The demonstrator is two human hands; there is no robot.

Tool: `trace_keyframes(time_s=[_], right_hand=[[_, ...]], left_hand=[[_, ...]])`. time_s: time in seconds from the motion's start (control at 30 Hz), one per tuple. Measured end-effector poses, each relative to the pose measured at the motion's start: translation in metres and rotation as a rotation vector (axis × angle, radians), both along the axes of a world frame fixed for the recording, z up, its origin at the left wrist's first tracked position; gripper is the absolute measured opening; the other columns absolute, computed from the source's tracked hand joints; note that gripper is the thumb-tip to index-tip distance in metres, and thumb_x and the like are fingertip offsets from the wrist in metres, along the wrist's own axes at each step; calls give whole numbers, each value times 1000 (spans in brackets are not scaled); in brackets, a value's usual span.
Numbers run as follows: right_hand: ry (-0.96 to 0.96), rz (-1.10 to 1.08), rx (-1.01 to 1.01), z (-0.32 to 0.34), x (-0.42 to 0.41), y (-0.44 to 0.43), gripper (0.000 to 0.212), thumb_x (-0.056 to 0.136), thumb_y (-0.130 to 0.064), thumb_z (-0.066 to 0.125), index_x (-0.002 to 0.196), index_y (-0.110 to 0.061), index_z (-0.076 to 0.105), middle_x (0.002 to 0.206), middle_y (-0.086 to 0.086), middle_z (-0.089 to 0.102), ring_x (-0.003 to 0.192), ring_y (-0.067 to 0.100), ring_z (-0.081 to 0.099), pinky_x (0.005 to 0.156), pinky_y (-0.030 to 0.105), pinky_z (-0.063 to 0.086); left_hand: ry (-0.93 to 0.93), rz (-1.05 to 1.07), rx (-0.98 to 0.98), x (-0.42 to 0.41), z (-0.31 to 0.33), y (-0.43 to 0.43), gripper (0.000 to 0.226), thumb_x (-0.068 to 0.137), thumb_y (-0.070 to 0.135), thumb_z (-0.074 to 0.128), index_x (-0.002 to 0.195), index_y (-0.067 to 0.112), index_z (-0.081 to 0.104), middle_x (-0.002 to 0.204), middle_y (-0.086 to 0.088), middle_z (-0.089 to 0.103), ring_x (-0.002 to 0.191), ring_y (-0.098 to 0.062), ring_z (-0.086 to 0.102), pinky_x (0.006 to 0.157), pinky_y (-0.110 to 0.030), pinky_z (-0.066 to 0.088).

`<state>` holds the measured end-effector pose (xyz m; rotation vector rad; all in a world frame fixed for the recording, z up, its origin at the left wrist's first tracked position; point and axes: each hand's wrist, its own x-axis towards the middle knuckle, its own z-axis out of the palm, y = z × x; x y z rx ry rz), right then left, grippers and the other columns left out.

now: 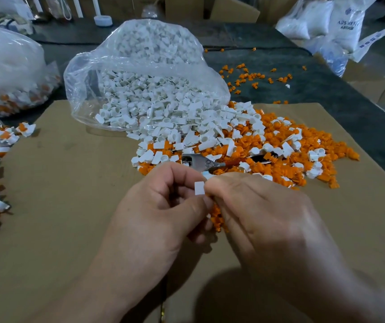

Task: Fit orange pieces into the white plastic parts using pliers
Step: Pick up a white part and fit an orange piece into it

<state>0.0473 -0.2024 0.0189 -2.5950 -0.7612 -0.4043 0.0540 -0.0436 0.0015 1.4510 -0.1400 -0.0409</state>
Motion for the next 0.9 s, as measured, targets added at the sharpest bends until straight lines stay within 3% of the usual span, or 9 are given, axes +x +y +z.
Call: trace_keyframes(time_s=[0.1,0.2,0.3,0.4,0.5,0.57,0.73,0.9], right_hand=[[-134,-58,22,-5,7,-8,37,86,-18,60,122,-14,60,116,3,64,106,21,59,91,38,49],[17,-263,-138,-2,19,-23,57,90,-38,52,142,-24,36,146,1,42,137,20,33,113,38,27],[171,-282,-251,-8,30,-33,67,92,-46,45,150,-30,15,157,-6,19,145,12,11,120,37,13],[241,-278,-290,-12,36,-36,69,89,-50,41,150,-32,14,155,-10,19,144,10,11,120,37,13],[222,-299,-332,-8,39,-34,71,82,-53,36,148,-31,22,151,-11,28,140,11,17,115,36,15],[213,-314,-395,-3,42,-31,71,78,-55,35,145,-32,28,145,-12,35,134,14,24,111,38,22],[210,-317,-597,7,56,-20,61,79,-55,45,134,-30,39,126,-7,51,117,22,39,96,44,32],[126,-256,-628,6,62,-23,49,75,-56,35,115,-32,50,99,-11,56,94,18,40,86,38,30]], left_hand=[[13,12,-10,4,1,4,17,71,9,77,78,25,73,60,-6,64,49,-15,63,43,-21,48],[44,52,-18,10,1,9,25,70,3,83,78,25,75,60,-3,63,50,-13,62,42,-20,47],[59,98,-75,15,-1,13,16,66,12,75,75,25,75,60,-2,61,50,-12,60,40,-20,44],[77,105,-73,17,-2,14,13,67,14,74,76,24,74,60,-2,60,51,-11,60,40,-20,44],[103,109,-36,18,-2,14,20,79,5,79,77,25,73,60,-1,60,52,-10,60,42,-18,45],[129,124,-35,19,-2,14,26,84,1,71,76,26,74,59,0,60,51,-10,59,42,-19,44],[184,135,-126,18,1,13,31,87,-6,66,72,20,72,57,-2,56,49,-13,54,37,-20,41],[159,133,-77,20,2,19,30,86,1,69,73,28,74,60,-1,61,53,-9,58,42,-18,45]])
